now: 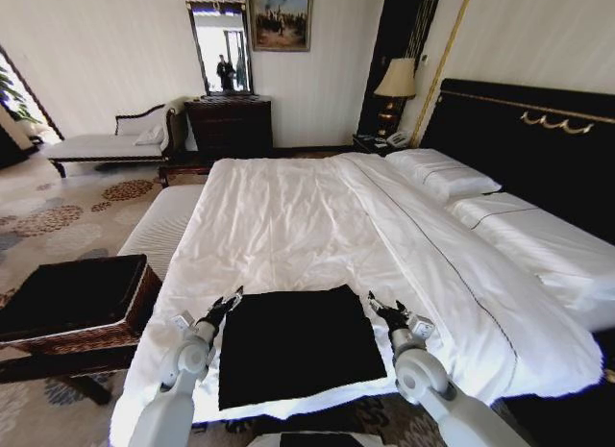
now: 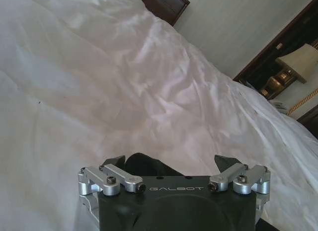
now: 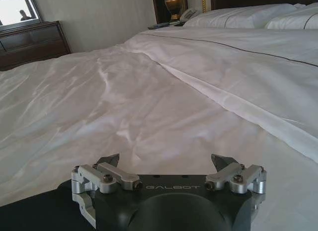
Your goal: Fold the clothes on the bed and place them into the basket.
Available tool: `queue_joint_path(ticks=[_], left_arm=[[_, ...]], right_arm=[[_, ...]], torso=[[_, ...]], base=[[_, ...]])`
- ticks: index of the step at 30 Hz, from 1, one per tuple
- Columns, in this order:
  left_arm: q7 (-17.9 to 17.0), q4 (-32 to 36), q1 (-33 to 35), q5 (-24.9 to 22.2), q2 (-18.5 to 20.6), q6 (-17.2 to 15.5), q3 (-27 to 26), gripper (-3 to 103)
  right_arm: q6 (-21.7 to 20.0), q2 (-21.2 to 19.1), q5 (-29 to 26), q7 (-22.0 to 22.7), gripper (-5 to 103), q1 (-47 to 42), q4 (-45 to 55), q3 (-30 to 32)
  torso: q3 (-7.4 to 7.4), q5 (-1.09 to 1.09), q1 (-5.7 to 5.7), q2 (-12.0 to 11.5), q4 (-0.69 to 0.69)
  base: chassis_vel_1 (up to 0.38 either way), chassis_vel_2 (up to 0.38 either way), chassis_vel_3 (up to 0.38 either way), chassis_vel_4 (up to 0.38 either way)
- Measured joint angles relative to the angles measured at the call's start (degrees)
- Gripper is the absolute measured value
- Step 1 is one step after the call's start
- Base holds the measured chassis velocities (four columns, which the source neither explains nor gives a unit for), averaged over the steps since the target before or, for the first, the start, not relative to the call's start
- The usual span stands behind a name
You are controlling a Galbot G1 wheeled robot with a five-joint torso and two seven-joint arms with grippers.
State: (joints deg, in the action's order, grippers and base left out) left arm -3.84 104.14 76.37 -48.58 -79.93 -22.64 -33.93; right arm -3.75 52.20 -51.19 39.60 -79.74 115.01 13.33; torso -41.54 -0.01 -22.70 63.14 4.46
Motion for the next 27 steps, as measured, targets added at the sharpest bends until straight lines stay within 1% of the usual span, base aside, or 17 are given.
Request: queue_joint_path(ticks=[6, 9, 11, 14, 18, 19, 21, 22, 24, 25, 27], left_arm=[[0.38, -1.64, 0.36, 0.05, -0.69, 0.45, -0.52, 100], [0.34, -3.01, -0.37, -0.83, -1.05, 0.19, -0.76, 100], [0.09, -3.6, -0.7, -1.04, -1.22, 0.19, -0.76, 100], [-1.25, -5.25, -1.7, -2.74, -1.99, 0.22, -0.57, 100], [-0.95, -5.58, -1.76, -2.75, -2.63, 0.33, -0.34, 101], [-0.86, -5.57, -1.69, -2.71, -2.84, 0.46, -0.3, 96], [-0.77, -5.5, -1.57, -2.69, -2.96, 0.58, -0.27, 96], [-0.67, -5.41, -1.43, -2.67, -3.02, 0.7, -0.23, 91], [-0.57, -5.41, -1.31, -2.65, -3.05, 0.84, -0.21, 91], [-0.35, -5.47, -1.27, -2.65, -3.1, 1.05, -0.21, 80], [-0.04, -5.93, -1.4, -2.72, -3.2, 1.41, -0.27, 70]], right_arm=[[0.09, -0.01, 0.52, 0.0, 100, -0.06, -0.74, -1.0], [0.11, -0.15, 0.71, 0.0, 100, 0.2, -1.41, -1.96], [0.12, -0.21, 0.79, 0.0, 100, 0.25, -1.55, -2.15], [0.16, -0.4, 0.88, 0.08, 100, 0.28, -1.67, -2.42], [0.21, -0.53, 0.89, 0.26, 100, 0.25, -1.73, -2.3], [0.23, -0.57, 0.88, 0.37, 100, 0.23, -1.75, -2.16], [0.24, -0.58, 0.87, 0.45, 100, 0.22, -1.75, -1.98], [0.25, -0.58, 0.85, 0.51, 100, 0.21, -1.75, -1.78], [0.26, -0.59, 0.84, 0.58, 100, 0.2, -1.7, -1.55], [0.28, -0.61, 0.83, 0.62, 100, 0.16, -1.61, -1.31], [0.31, -0.7, 0.82, 0.72, 100, 0.05, -1.56, -0.86]], torso=[[0.0, 0.01, 0.0, 0.0, 0.0], [0.0, 0.01, 0.0, 0.0, 0.0], [0.01, 0.01, 0.0, 0.0, 0.0], [0.01, 0.01, 0.0, 0.0, 0.01], [0.01, 0.02, 0.0, 0.01, 0.0], [0.01, 0.01, 0.0, 0.0, 0.0], [0.01, 0.01, 0.0, 0.01, 0.0], [0.01, 0.01, 0.0, 0.01, 0.0], [0.01, 0.01, 0.0, 0.01, 0.0], [0.01, 0.01, 0.0, 0.01, 0.0], [0.01, 0.01, 0.0, 0.01, 0.0]], base=[[0.0, 0.0, 0.0, 0.0], [0.0, 0.0, 0.0, 0.0], [0.0, 0.0, 0.0, 0.0], [0.0, 0.0, 0.0, 0.0], [0.0, 0.0, 0.0, 0.0], [0.0, 0.0, 0.0, 0.0], [0.0, 0.0, 0.0, 0.0], [0.0, 0.0, 0.0, 0.0], [0.0, 0.0, 0.0, 0.0], [0.0, 0.0, 0.0, 0.0], [0.0, 0.0, 0.0, 0.0]])
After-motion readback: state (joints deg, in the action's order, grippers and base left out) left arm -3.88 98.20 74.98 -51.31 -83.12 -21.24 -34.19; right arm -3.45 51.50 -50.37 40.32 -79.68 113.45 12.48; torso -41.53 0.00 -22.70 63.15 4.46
